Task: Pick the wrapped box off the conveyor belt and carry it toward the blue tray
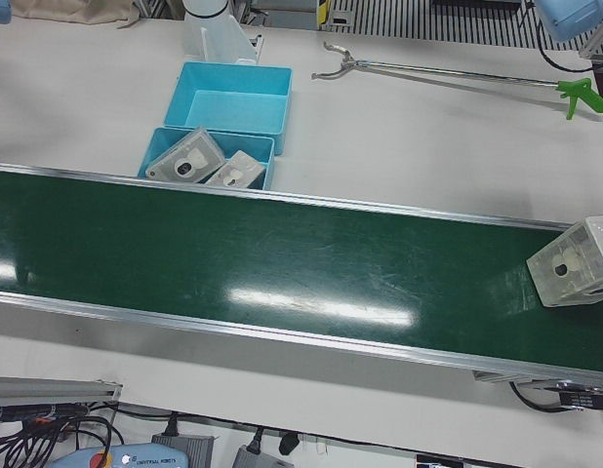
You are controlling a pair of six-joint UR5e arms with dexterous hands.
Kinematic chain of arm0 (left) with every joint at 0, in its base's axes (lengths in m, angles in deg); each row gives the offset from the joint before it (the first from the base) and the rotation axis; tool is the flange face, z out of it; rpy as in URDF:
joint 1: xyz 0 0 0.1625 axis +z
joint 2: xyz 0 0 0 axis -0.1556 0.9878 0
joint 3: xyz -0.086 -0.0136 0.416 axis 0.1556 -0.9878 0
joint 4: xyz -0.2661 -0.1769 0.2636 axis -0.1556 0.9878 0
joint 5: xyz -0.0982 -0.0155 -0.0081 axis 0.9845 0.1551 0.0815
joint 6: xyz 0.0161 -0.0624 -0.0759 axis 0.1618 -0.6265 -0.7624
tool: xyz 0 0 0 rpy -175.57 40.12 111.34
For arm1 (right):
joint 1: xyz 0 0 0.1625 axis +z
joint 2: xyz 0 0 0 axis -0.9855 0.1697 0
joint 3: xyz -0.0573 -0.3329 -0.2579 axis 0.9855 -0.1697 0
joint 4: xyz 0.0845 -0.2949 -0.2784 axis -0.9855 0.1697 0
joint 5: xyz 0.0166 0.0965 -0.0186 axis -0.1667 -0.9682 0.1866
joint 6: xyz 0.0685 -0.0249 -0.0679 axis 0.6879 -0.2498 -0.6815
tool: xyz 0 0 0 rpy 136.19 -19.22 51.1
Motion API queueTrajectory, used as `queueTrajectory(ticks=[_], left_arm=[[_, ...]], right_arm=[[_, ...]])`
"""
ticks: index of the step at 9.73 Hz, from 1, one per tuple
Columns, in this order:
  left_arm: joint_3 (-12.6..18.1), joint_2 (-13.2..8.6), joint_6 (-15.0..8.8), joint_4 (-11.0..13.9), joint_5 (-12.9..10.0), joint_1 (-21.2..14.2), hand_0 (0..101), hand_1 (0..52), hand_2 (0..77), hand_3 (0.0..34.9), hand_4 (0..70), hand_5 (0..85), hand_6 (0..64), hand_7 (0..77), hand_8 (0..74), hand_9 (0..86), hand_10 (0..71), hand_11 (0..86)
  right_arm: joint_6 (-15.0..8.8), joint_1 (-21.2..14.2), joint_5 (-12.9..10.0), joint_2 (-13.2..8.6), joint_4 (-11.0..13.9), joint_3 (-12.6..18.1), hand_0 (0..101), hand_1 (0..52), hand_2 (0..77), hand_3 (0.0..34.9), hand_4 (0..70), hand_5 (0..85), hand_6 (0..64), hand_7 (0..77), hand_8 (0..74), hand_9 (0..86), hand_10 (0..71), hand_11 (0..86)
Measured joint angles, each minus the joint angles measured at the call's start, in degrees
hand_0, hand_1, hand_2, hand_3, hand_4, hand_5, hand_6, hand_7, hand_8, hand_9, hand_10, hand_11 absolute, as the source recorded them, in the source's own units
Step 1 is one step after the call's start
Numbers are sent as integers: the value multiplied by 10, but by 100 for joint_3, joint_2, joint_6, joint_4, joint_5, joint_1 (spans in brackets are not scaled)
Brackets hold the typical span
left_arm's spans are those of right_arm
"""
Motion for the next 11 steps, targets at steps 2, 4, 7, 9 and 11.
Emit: queueTrajectory(ticks=[2,4,7,9,11], left_arm=[[0,0,0,0,0,0,0,0,11,0,0,11,5,5,5,5,5,5],[0,0,0,0,0,0,0,0,5,0,0,11,5,5,5,5,0,5],[0,0,0,0,0,0,0,0,5,0,0,11,5,5,5,5,5,5],[0,0,0,0,0,0,0,0,11,0,0,11,5,5,5,5,5,5],[0,0,0,0,0,0,0,0,11,0,0,11,5,5,5,5,0,5]], right_arm=[[10,-22,231,-30,-100,-135,420,60,16,78,0,164,142,311,0,109,0,16],[12,28,309,-33,-176,-174,417,82,16,48,0,22,0,71,0,11,0,16],[24,129,330,-34,-347,-180,438,82,16,15,0,5,16,60,11,11,0,16],[15,152,329,-36,-516,-183,451,93,16,1,93,11,27,82,11,11,0,16],[19,155,329,-28,-567,-184,454,104,55,1,93,55,27,82,16,11,0,16]])
